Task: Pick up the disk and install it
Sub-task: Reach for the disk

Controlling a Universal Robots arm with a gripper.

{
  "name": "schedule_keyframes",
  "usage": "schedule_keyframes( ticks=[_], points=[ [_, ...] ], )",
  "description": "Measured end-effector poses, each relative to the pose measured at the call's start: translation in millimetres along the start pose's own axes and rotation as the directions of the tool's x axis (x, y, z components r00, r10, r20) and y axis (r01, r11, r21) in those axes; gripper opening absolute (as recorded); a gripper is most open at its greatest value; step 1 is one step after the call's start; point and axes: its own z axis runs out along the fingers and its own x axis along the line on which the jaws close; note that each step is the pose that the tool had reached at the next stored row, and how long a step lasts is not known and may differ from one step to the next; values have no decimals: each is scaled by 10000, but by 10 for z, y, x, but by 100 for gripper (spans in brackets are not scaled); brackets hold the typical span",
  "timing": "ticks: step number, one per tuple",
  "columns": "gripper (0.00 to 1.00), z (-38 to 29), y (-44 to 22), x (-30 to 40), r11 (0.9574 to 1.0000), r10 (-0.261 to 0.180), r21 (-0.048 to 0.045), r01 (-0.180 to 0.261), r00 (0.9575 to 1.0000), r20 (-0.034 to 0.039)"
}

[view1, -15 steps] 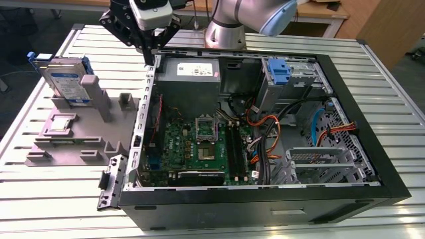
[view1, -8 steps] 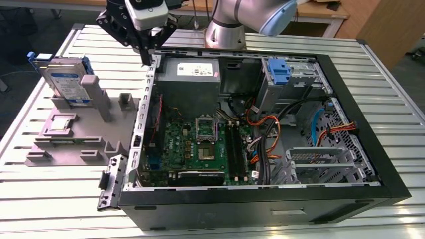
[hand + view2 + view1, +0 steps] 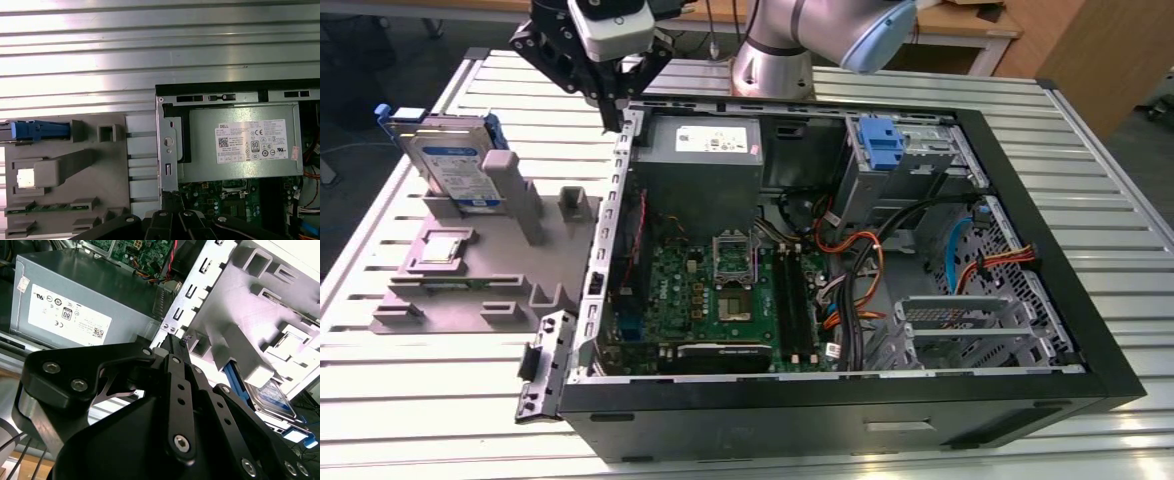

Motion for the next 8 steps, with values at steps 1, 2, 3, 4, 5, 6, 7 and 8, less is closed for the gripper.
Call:
schedule_keyframes(
  ticks=[1, 2, 3, 4, 5, 6, 7, 8],
  points=[
    [10, 0, 0, 2, 10000, 0, 0, 0, 10000, 0],
    [10, 0, 0, 5, 10000, 1, 0, -1, 10000, 0],
    [10, 0, -1, 10, 10000, 1, 0, -1, 10000, 0],
    [10, 0, -1, 15, 10000, 0, 0, 0, 10000, 0],
    [10, -1, -2, 21, 10000, 0, 1, 0, 10000, -1],
    [10, 0, -2, 29, 10000, 0, 0, 0, 10000, 1],
    [10, -1, -3, 38, 10000, 0, 0, 0, 10000, 0],
    [10, -1, -4, 48, 10000, 0, 0, 0, 10000, 0]
  ],
)
